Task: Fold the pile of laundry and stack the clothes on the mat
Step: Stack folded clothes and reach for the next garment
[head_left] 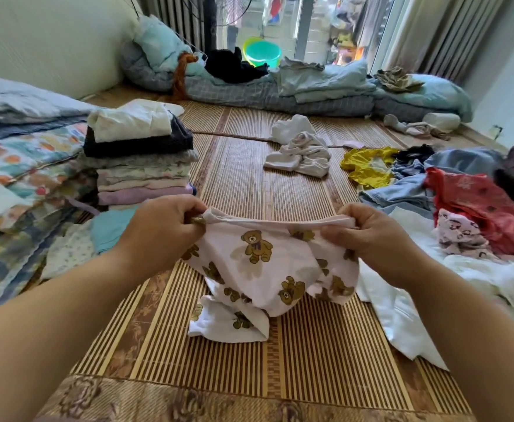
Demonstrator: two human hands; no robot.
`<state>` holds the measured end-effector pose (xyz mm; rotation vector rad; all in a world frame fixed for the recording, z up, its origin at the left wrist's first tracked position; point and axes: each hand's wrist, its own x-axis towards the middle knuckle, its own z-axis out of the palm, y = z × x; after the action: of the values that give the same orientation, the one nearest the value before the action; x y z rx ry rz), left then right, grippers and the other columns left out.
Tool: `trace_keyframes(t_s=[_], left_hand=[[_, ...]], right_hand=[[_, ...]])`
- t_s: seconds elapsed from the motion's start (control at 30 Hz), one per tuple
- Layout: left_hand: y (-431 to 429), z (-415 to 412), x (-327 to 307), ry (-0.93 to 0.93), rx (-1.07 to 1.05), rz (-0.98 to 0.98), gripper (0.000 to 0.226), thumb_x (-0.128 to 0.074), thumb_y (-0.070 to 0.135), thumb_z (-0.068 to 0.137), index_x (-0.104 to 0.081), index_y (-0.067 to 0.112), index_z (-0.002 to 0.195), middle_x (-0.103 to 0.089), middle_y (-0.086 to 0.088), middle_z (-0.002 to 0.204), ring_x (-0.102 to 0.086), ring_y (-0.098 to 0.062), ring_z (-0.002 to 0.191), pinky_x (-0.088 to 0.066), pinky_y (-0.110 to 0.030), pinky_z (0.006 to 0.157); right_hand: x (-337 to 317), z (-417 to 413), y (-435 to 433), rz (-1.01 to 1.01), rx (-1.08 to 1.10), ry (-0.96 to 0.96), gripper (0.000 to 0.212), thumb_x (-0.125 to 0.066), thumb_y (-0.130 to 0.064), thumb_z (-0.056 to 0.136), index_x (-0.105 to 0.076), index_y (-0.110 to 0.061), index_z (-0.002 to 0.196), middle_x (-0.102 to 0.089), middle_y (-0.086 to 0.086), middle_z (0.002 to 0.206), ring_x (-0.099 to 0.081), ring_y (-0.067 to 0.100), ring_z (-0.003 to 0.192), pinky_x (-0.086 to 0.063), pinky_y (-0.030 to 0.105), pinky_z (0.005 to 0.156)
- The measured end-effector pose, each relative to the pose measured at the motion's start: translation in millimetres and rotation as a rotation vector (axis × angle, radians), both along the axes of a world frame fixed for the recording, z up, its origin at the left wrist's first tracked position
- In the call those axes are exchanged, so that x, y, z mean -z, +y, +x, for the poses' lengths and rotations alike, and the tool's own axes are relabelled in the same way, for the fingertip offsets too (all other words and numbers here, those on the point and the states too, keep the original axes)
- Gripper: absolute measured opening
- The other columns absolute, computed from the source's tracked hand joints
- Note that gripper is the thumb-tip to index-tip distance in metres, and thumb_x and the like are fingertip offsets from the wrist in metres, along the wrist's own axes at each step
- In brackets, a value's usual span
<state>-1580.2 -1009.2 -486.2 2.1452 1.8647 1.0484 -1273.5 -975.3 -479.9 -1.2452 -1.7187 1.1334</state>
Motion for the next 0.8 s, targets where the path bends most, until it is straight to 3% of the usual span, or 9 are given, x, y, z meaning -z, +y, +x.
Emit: trace_keyframes(t_s=[0.1, 0.2, 0.27, 0.37, 0.47, 0.57, 0.63, 0.73, 0.8], left_hand=[[-1.3, -5.5, -10.9, -0.164, -0.066, -0.030, 0.013, -0.061, 0.031, 0.084, -0.064, 0.039, 0.074, -0.064, 0.019, 0.069, -0.061, -0.001, 0.069, -0.048, -0.025, 0.058], [-3.8, -5.8, -24.2, -0.416, -0.141, -0.088, 0.016, -0.055, 0.036, 0.080, -0.070, 0.033, 0.075, -0.068, 0.012, 0.072, -0.063, -0.008, 0.074, -0.047, -0.031, 0.064], [-5.4, -4.3, -34.8, -0.528, -0.143, -0.103, 0.017, -0.058, 0.030, 0.087, -0.071, 0.026, 0.078, -0.070, 0.000, 0.075, -0.064, -0.019, 0.075, -0.050, -0.034, 0.067], [-8.8, -3.6, -57.3, -0.561, -0.136, -0.051, 0.021, -0.063, 0.029, 0.091, -0.069, 0.022, 0.073, -0.069, 0.002, 0.062, -0.064, -0.010, 0.059, -0.051, -0.025, 0.056], [-13.7, -7.8, -81.8, -0.460, -0.133, 0.008, 0.023, -0.065, 0.032, 0.089, -0.067, 0.023, 0.068, -0.067, 0.008, 0.057, -0.062, -0.005, 0.050, -0.046, -0.025, 0.053], [-15.8, -12.3, -101.5, -0.097, -0.158, 0.091, 0.015, -0.064, 0.031, 0.086, -0.064, 0.029, 0.071, -0.062, 0.012, 0.060, -0.058, -0.005, 0.058, -0.036, -0.022, 0.053], [-15.9, -13.1, -108.2, 0.107, -0.167, 0.152, 0.007, -0.063, 0.031, 0.086, -0.060, 0.031, 0.080, -0.058, 0.016, 0.067, -0.054, -0.004, 0.064, -0.035, -0.024, 0.054], [-13.7, -15.7, -108.6, 0.211, -0.212, 0.220, 0.009, -0.055, 0.037, 0.093, -0.058, 0.030, 0.090, -0.059, 0.006, 0.073, -0.056, -0.018, 0.067, -0.043, -0.032, 0.059], [-13.0, -18.3, -109.3, 0.281, -0.217, 0.237, 0.020, -0.055, 0.046, 0.093, -0.059, 0.028, 0.087, -0.058, 0.005, 0.072, -0.056, -0.020, 0.067, -0.045, -0.033, 0.060]], right_hand=[[-17.1, 5.2, 1.1, 0.026, 0.021, -0.011, 0.016, -0.073, -0.023, 0.080, -0.069, -0.010, 0.088, -0.070, 0.008, 0.074, -0.066, 0.019, 0.064, -0.054, 0.028, 0.056], [-34.2, 4.4, 3.7, 0.114, 0.085, -0.036, 0.026, -0.065, -0.032, 0.089, -0.070, -0.007, 0.090, -0.065, 0.013, 0.077, -0.060, 0.026, 0.070, -0.050, 0.042, 0.068], [-47.6, 1.4, 5.4, 0.203, 0.167, -0.038, 0.029, -0.061, -0.036, 0.092, -0.070, -0.008, 0.092, -0.066, 0.013, 0.079, -0.059, 0.026, 0.071, -0.052, 0.043, 0.069], [-68.9, 1.9, 8.0, 0.343, 0.302, -0.030, 0.023, -0.057, -0.037, 0.096, -0.071, -0.020, 0.091, -0.071, 0.002, 0.079, -0.066, 0.016, 0.072, -0.056, 0.034, 0.065], [-89.9, 6.5, 1.5, 0.547, 0.421, -0.121, 0.020, -0.054, -0.038, 0.097, -0.069, -0.031, 0.085, -0.065, -0.016, 0.066, -0.060, -0.005, 0.064, -0.043, 0.009, 0.055], [-103.7, 12.8, -2.4, 0.695, 0.516, -0.294, 0.028, -0.052, -0.043, 0.096, -0.073, -0.024, 0.093, -0.063, -0.009, 0.075, -0.057, 0.010, 0.074, -0.039, 0.026, 0.066], [-110.7, 12.7, -1.6, 0.606, 0.499, -0.238, 0.027, -0.055, -0.042, 0.095, -0.073, -0.021, 0.095, -0.065, -0.012, 0.073, -0.060, 0.010, 0.069, -0.043, 0.026, 0.063], [-114.9, 5.9, -3.8, 0.524, 0.494, -0.102, 0.021, -0.055, -0.036, 0.096, -0.067, -0.027, 0.082, -0.067, -0.006, 0.067, -0.066, 0.014, 0.063, -0.055, 0.033, 0.063], [-117.0, 5.3, -7.5, 0.535, 0.477, -0.136, 0.024, -0.051, -0.036, 0.098, -0.064, -0.027, 0.080, -0.068, -0.005, 0.061, -0.065, 0.008, 0.056, -0.053, 0.025, 0.054]])
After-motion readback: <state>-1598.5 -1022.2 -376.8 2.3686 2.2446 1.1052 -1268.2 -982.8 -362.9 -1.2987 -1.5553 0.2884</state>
